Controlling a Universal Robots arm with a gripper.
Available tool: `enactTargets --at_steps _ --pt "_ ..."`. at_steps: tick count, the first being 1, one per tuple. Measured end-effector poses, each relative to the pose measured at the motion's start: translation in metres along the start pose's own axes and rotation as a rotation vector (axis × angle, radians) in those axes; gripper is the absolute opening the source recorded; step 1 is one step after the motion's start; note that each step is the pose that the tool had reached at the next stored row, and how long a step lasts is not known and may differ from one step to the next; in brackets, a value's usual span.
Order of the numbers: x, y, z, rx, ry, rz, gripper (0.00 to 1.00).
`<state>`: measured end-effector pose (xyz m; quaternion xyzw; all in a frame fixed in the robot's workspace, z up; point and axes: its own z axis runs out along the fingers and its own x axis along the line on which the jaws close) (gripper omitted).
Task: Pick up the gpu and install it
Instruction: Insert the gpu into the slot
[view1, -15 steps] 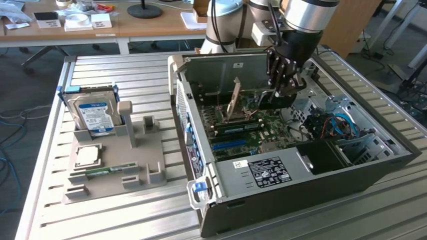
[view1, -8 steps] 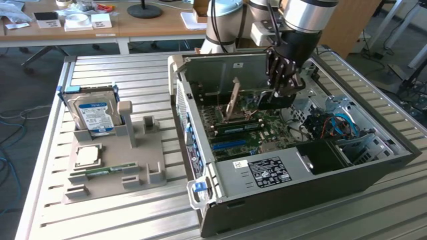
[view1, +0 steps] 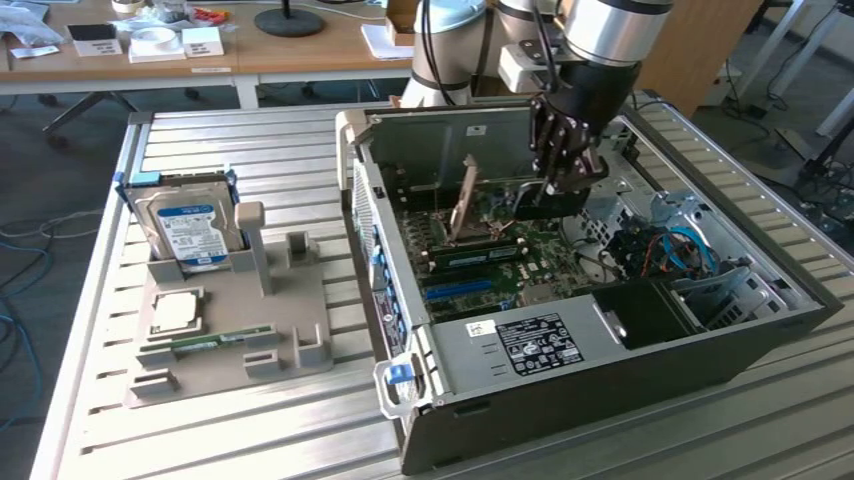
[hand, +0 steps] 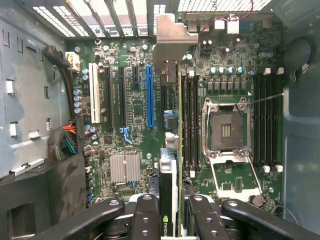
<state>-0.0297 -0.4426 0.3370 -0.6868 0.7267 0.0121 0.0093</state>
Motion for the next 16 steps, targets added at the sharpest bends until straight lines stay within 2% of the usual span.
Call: enactTargets --at_steps 10,16 --pt "0.0056 0.0025 0.0001 0.0003 0.0001 -0.001 0.27" --pt "0.0062 0.0041 0.0064 0.0003 0.0001 -0.001 0.27"
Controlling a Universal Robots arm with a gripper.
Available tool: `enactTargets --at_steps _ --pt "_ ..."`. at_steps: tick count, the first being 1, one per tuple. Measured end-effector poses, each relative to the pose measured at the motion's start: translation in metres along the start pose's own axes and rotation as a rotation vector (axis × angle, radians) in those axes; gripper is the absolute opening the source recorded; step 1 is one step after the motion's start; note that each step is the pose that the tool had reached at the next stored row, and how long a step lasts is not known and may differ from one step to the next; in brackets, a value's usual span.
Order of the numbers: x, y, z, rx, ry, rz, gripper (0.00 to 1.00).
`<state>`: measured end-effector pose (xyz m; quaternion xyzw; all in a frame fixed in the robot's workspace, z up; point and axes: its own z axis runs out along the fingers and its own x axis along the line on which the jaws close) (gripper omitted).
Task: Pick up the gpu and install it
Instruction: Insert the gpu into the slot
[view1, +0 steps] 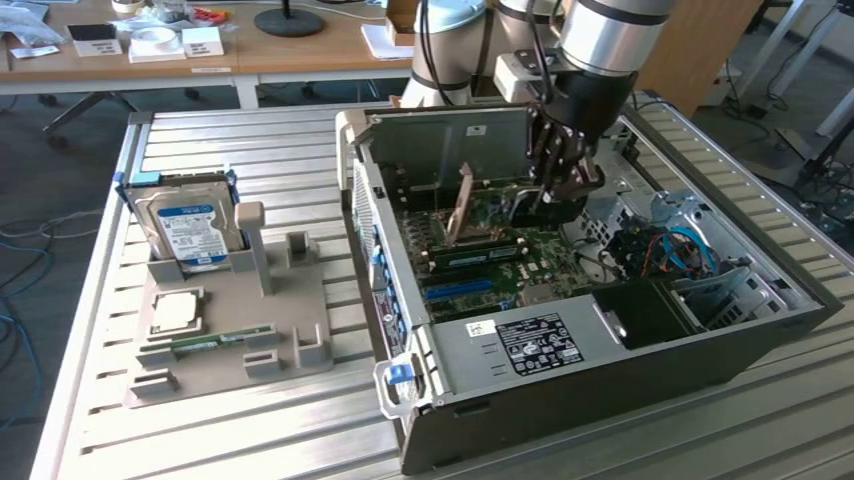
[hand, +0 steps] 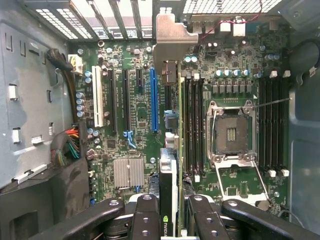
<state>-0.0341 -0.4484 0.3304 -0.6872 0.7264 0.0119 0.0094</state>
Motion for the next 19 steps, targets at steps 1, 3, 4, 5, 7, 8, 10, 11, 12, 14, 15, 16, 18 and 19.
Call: enactTargets --at_steps 1,3,4,5,7,8,10,11,12,14,15,16,18,19 --pt "0.0 0.0003 0.0006 0.0 0.0001 0.0 0.27" --pt "0.0001 0.0004 0.0008 -0.0001 0.0003 -0.001 0.27" --pt "0.0001 0.0005 0.001 -0.0002 0.0004 -0.002 0.27" --pt "0.0002 0.0006 0.0017 0.0 -0.0002 -0.003 0.27" --pt "0.0011 0.0018 0.0069 -0.0005 0.0002 -0.015 0.27" --pt "0.0012 0.0043 0.0073 -0.0005 0.0004 -0.015 0.27" --pt "0.0013 0.0062 0.0075 -0.0005 0.0004 -0.015 0.27" --pt "0.0013 0.0062 0.0075 -0.0005 0.0004 -0.015 0.27" --pt "0.0013 0.0062 0.0075 -0.0005 0.0004 -0.015 0.27" --pt "0.0013 0.0062 0.0075 -0.0004 0.0004 -0.015 0.27" --pt "0.0013 0.0062 0.0075 -0.0005 0.0004 -0.015 0.27" --pt "0.0014 0.0067 0.0076 -0.0004 0.0004 -0.015 0.27" --pt "0.0014 0.0088 0.0078 -0.0003 0.0002 -0.015 0.27" --pt "0.0015 0.0096 0.0078 -0.0004 0.0002 -0.015 0.27"
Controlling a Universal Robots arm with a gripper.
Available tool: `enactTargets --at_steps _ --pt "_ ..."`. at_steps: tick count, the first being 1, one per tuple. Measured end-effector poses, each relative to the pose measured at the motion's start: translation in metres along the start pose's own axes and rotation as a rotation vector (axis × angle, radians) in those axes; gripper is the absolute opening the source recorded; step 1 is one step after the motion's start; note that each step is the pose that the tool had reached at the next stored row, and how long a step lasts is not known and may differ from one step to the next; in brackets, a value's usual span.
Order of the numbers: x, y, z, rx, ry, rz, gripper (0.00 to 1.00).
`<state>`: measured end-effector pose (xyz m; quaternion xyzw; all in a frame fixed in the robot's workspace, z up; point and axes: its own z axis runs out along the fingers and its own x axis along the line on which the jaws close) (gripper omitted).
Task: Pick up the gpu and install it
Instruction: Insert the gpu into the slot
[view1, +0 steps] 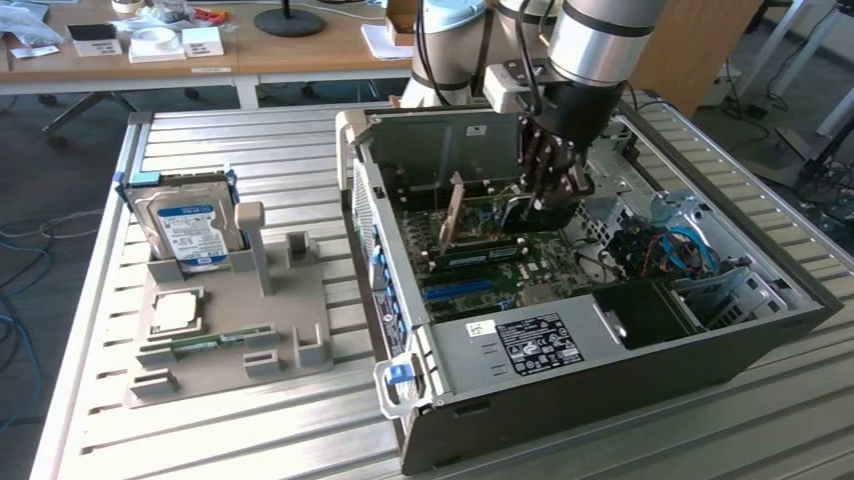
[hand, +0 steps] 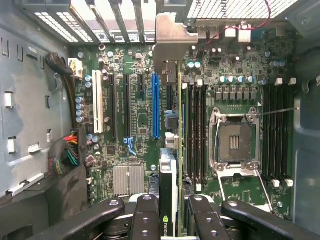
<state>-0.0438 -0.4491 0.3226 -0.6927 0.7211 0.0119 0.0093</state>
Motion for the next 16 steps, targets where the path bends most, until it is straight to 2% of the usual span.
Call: enactTargets --at_steps 8,13,16 --pt "0.001 0.0003 0.0025 0.0 0.0002 0.0 0.27" --pt "0.002 0.0005 0.0101 -0.0001 0.0002 0.0 0.27" --pt "0.002 0.0005 0.0112 -0.0001 0.0003 0.0 0.27"
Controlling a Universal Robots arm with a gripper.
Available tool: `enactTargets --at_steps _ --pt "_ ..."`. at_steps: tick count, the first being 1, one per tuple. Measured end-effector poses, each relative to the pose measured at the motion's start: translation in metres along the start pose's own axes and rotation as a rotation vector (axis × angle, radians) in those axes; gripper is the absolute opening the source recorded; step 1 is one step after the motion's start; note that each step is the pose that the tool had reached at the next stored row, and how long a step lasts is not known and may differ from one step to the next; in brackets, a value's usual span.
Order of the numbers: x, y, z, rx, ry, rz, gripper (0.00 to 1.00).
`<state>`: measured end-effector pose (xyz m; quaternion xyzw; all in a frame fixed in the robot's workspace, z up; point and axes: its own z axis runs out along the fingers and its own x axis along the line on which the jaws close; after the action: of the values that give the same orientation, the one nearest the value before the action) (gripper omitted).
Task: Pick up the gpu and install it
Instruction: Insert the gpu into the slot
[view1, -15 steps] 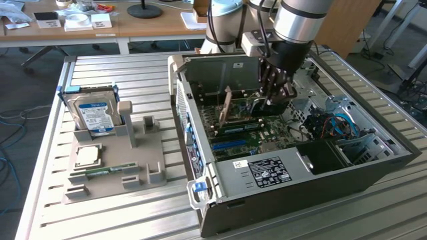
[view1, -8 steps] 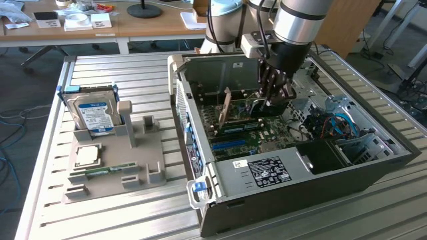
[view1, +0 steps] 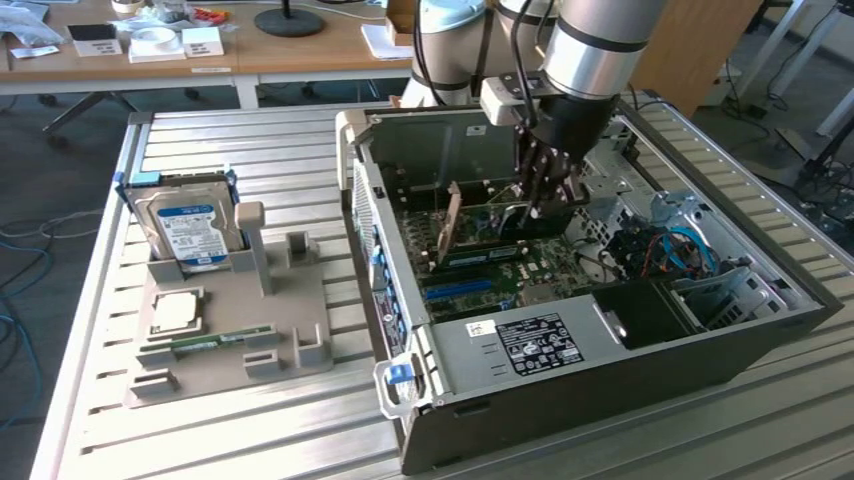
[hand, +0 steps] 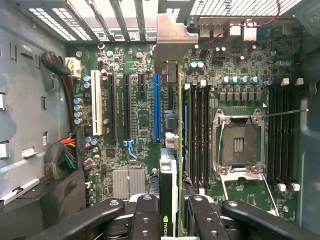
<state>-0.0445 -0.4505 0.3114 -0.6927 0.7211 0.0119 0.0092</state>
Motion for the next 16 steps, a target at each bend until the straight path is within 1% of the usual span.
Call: enactTargets --at_steps 3,9,16 --pt "0.0 0.0 0.0004 0.0 -0.0002 0.0 0.27" --pt "0.0011 0.0003 0.0053 0.0 0.0 0.0 0.27" --pt "0.0044 0.0001 0.006 -0.0001 -0.0002 -0.004 0.27"
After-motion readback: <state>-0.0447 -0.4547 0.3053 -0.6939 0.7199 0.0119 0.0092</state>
